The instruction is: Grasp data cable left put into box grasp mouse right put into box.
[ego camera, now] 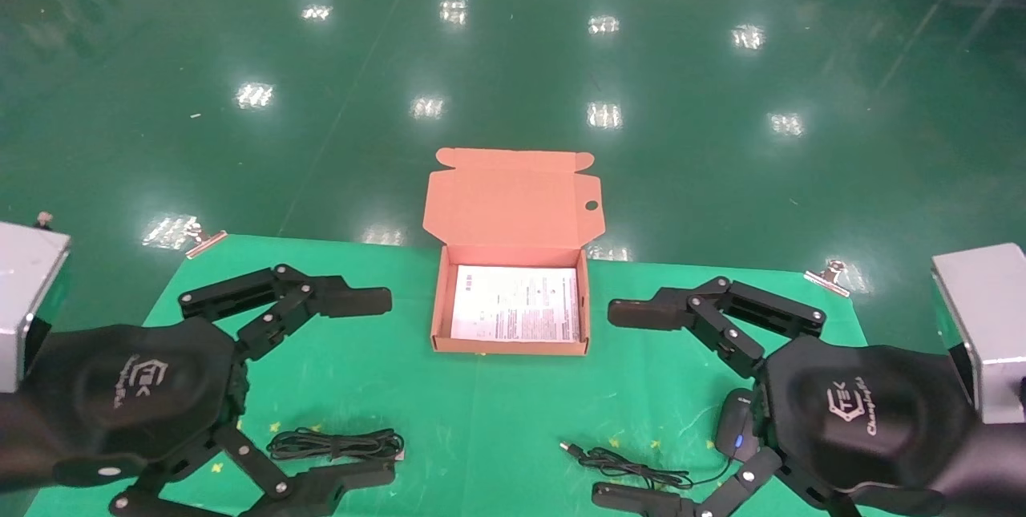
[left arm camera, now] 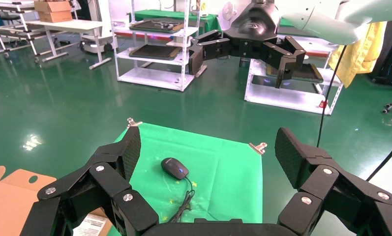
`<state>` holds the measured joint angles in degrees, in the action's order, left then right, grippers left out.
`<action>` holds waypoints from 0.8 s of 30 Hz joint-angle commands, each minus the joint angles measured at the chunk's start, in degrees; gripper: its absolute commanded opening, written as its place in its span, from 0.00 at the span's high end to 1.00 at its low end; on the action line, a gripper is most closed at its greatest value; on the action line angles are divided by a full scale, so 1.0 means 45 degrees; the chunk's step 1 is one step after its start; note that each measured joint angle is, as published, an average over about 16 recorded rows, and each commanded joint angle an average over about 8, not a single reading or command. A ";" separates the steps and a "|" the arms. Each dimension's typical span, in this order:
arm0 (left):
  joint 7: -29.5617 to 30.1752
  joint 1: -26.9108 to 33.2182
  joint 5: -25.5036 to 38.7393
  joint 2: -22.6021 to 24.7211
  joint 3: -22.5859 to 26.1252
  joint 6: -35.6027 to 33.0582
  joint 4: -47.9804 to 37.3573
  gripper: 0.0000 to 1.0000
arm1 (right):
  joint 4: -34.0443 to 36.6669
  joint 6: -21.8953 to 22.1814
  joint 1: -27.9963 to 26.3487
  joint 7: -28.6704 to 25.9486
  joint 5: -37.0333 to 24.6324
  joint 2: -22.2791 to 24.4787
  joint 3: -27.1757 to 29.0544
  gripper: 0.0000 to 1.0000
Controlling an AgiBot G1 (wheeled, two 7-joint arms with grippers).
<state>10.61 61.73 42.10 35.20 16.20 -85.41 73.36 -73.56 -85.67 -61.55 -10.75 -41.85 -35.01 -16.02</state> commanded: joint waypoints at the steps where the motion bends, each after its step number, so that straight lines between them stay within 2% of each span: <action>1: 0.0000 0.0000 0.0000 0.0000 0.0000 0.0000 0.0000 0.00 | 0.0000 0.0000 0.0000 0.0000 0.0000 0.0000 0.0000 0.00; 17: -0.0005 0.0020 0.0069 0.0013 0.0038 -0.0028 0.0018 0.00 | -0.0005 0.0044 -0.0043 0.0020 -0.0109 0.0020 -0.0039 0.00; 24: 0.0119 0.0547 0.1189 0.0240 0.0678 -0.0296 -0.0121 0.00 | -0.0446 -0.0023 -0.0368 0.0740 -0.1493 0.0341 -0.0260 0.00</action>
<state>11.30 64.88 48.38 36.43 19.72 -86.99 72.61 -75.38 -86.12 -63.68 -7.11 -49.19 -33.82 -17.60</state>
